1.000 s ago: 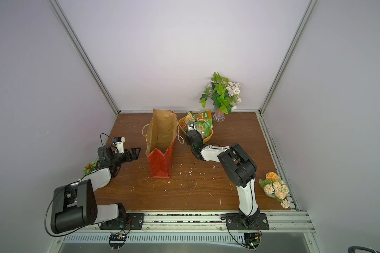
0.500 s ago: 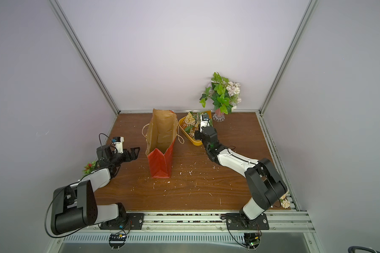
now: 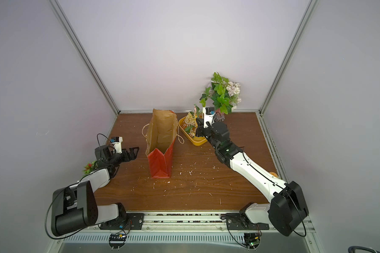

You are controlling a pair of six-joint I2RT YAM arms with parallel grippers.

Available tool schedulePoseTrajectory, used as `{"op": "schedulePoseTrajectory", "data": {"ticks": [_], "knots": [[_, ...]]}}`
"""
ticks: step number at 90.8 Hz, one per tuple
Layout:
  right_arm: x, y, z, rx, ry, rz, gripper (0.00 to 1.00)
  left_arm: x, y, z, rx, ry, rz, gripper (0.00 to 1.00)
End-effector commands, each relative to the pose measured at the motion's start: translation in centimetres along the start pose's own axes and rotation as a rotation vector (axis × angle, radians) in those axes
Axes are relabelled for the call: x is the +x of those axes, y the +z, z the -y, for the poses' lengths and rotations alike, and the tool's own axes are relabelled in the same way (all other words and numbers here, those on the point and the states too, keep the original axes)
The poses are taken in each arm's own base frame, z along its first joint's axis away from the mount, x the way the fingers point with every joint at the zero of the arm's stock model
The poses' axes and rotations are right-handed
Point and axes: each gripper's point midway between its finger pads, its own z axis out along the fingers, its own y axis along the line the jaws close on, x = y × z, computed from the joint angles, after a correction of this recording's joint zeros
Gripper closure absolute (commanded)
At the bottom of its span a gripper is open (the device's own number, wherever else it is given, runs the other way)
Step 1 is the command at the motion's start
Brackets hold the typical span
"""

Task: Place the condiment packets inside the bag
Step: Pick up the condiment packet from the storage box, then place the condiment packet in the paper bag.

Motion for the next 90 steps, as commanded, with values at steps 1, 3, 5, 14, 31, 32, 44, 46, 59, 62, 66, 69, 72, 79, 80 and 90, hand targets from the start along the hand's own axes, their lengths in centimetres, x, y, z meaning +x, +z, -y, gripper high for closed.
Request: {"op": "schedulePoseTrajectory", "data": {"ticks": [1,3,5,14,31,32,44,46,59,62,66,69,72,79,80,90], "knots": [[-5.2,-1.8,-4.3,-0.124,0.023,0.073,1.00,-0.5,-0.6,-0.7,-0.004,-0.026,0.020,0.01],[-5.5,-1.9,-5.0,-0.138,0.022,0.070,1.00,-0.6,-0.6,-0.9,-0.006,-0.035,0.022,0.01],[-5.8,-1.9,-5.4,-0.144,0.021,0.071,1.00,-0.7,-0.7,-1.1,-0.008,-0.044,0.023,0.01],[-6.7,-1.8,-8.6,-0.190,0.008,0.065,1.00,-0.9,-0.7,-2.0,-0.010,-0.081,0.025,0.01],[-5.9,-0.6,-14.3,-0.280,0.007,0.008,1.00,-1.0,-0.7,-2.7,-0.012,-0.098,0.017,0.01],[-5.6,-0.4,-14.5,-0.282,0.006,0.001,1.00,-1.0,-0.7,-2.7,-0.012,-0.097,0.017,0.01],[-3.4,1.4,-16.7,-0.305,-0.013,-0.055,1.00,-0.9,-0.7,-2.6,-0.009,-0.093,0.019,0.01],[-3.0,1.7,-16.9,-0.305,-0.015,-0.065,1.00,-0.9,-0.7,-2.5,-0.007,-0.092,0.019,0.01],[-0.6,3.3,-17.3,-0.298,-0.021,-0.115,1.00,-0.9,-0.8,-2.3,0.005,-0.084,0.025,0.01],[-0.3,3.6,-17.3,-0.295,-0.020,-0.120,1.00,-1.0,-0.8,-2.2,0.010,-0.082,0.026,0.01],[0.3,4.1,-17.2,-0.290,-0.022,-0.129,1.00,-1.0,-0.8,-2.1,0.013,-0.080,0.027,0.01],[0.5,4.3,-17.3,-0.287,-0.022,-0.132,1.00,-1.0,-0.8,-2.1,0.017,-0.079,0.027,0.01],[0.9,4.7,-17.3,-0.284,-0.025,-0.140,1.00,-1.0,-0.8,-2.0,0.019,-0.077,0.026,0.01],[1.1,5.4,-17.4,-0.274,-0.027,-0.146,0.99,-0.9,-0.8,-1.9,0.023,-0.074,0.025,0.01],[1.2,5.5,-17.4,-0.272,-0.028,-0.148,0.96,-0.9,-0.8,-1.9,0.024,-0.075,0.025,0.01],[0.5,5.9,-17.6,-0.265,-0.031,-0.137,0.78,-1.0,-0.9,-1.8,0.028,-0.070,0.030,0.01]]}}
